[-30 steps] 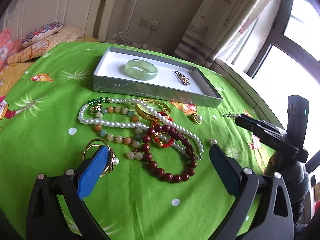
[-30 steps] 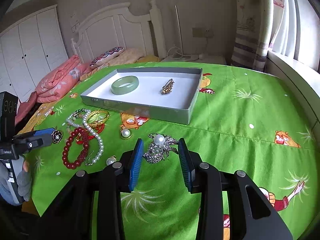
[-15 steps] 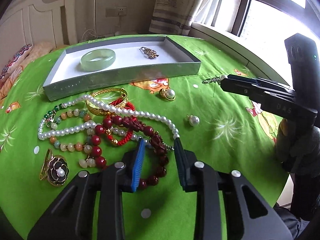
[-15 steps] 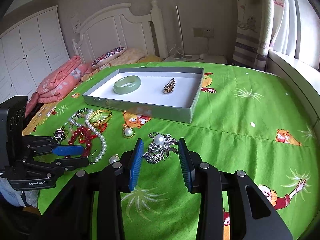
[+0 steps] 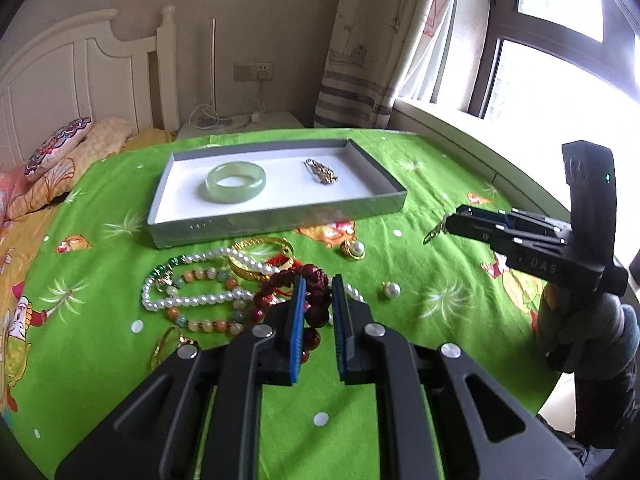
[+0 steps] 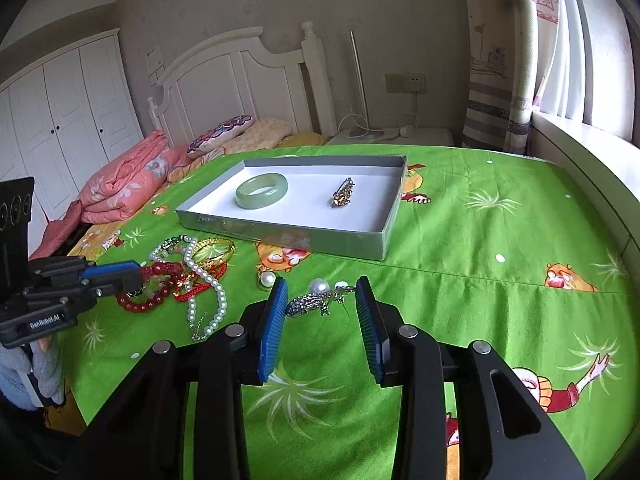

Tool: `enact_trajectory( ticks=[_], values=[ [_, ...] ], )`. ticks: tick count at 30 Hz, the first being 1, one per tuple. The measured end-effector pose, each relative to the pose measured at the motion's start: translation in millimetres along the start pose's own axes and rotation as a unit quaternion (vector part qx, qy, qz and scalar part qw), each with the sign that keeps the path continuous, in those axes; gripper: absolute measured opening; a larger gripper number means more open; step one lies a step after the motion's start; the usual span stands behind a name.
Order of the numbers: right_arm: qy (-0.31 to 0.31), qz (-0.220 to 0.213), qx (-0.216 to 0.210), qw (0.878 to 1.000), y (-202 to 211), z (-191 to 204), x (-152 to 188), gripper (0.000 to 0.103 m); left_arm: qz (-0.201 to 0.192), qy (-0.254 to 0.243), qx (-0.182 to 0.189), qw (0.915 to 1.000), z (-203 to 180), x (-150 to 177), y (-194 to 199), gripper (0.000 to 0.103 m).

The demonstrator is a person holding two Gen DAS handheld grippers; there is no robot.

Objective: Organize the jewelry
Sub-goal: 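Carry the red bracelet into the box with the left tool while the right tool brings the silver brooch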

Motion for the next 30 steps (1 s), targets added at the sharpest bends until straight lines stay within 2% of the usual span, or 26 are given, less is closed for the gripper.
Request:
enact_trajectory(
  ticks=[3, 7, 14, 22, 25, 30],
  values=[
    [0.000, -0.010, -0.006, 1.000, 4.5, 5.1, -3.7, 0.034, -0.026, 0.012, -0.007, 0.9996, 11.4, -9.3, 15.5, 0.012],
    [0.005, -0.019, -0.012, 1.000, 9.4, 11.2, -8.7, 0.034, -0.043, 0.005, -0.013, 0.9990, 15.1, -27.1, 26.1, 0.011],
    [0.018, -0.025, -0.011, 0.999, 0.6, 21.0, -23.8, 0.034, -0.056, -0.008, -0.017, 0.9983, 23.6, -60.5, 22.1, 0.011],
    [0.001, -0.021, -0.013, 1.000, -35.7, 23.3, -53.5, 0.034, -0.062, 0.007, -0.004, 0.9980, 50.2, -112.1, -11.5, 0.011],
    [-0.022, -0.016, -0.013, 1.000, -56.6, 16.5, -64.1, 0.034, -0.054, 0.008, -0.010, 0.9985, 56.6, -131.4, -35.3, 0.011],
    [-0.074, 0.014, -0.040, 0.996, -97.4, 8.2, -73.9, 0.034, -0.027, 0.018, -0.030, 0.9990, 71.6, -150.8, -86.9, 0.011]
  ],
)
Point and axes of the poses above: each gripper's, at about its wrist camera, not at the fingertips, and y roughly against the way its jaws point, z to its left, x to its underside, the point moved 4 cm from there along -y, roughly the way its jaws point, and after that the axes turned 15 degrees about -y, right-handed, at the moved point
